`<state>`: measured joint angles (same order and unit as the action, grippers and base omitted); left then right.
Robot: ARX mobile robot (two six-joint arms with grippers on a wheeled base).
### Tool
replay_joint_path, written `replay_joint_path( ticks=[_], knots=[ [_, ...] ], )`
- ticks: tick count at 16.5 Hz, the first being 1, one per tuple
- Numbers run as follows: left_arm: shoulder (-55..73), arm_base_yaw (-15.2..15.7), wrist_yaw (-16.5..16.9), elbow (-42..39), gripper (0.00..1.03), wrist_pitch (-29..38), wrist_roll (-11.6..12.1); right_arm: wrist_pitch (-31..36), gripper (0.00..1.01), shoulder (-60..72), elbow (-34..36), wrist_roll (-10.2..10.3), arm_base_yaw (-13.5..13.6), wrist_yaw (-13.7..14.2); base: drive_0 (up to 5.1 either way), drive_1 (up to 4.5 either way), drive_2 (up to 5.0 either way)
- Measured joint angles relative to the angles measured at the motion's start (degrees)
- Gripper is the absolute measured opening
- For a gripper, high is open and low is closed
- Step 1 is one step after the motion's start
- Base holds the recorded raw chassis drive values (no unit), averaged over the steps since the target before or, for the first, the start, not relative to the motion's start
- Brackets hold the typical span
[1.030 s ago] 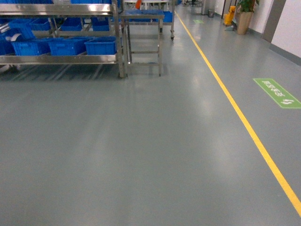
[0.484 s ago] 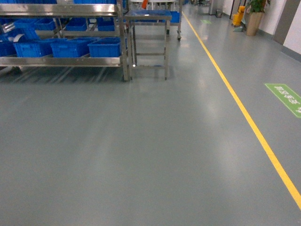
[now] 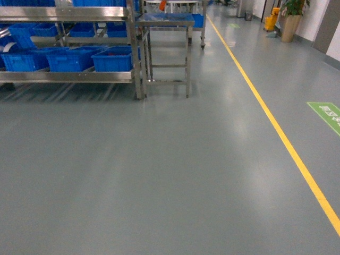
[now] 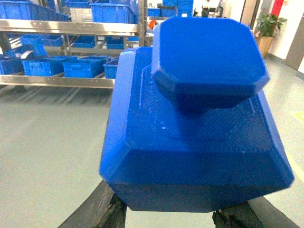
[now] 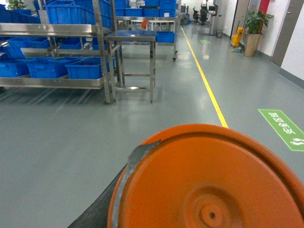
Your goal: Sort blue parts and orange caps into right shelf containers
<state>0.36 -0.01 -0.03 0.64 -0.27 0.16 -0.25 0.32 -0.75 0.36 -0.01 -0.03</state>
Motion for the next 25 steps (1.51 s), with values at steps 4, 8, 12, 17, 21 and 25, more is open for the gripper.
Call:
replay_joint_path(
  ticks=[4,8,12,17,21,25],
  knots=[
    [0.0,0.0,0.0,0.0,0.4,0.2,0.0,0.2,0.43,0.0,0.0,0.0,0.0,0.0,0.0,4.35,-4.3],
    [0.0,0.0,0.0,0.0,0.4,-0.2,0.0,0.0,0.43,0.0,0.0,0.0,0.0,0.0,0.0,4.35,-4.3],
    [0.0,0.0,0.0,0.0,0.4,-0.2,0.0,-0.2,0.43,0.0,0.0,0.0,0.0,0.0,0.0,4.35,-4.3],
    [0.0,0.0,0.0,0.0,0.4,-0.2,0.0,-0.1,0.43,0.0,0.0,0.0,0.0,0.0,0.0,4.35,-4.3],
    [0.0,0.0,0.0,0.0,0.4,0.0,0.0,0.0,0.43,0.0,0.0,0.0,0.0,0.0,0.0,4.36,-4.3],
    [0.0,0.0,0.0,0.0,0.4,-0.1,0.0,0.0,0.43,0.0,0.0,0.0,0.0,0.0,0.0,4.36,-4.3]
  ],
)
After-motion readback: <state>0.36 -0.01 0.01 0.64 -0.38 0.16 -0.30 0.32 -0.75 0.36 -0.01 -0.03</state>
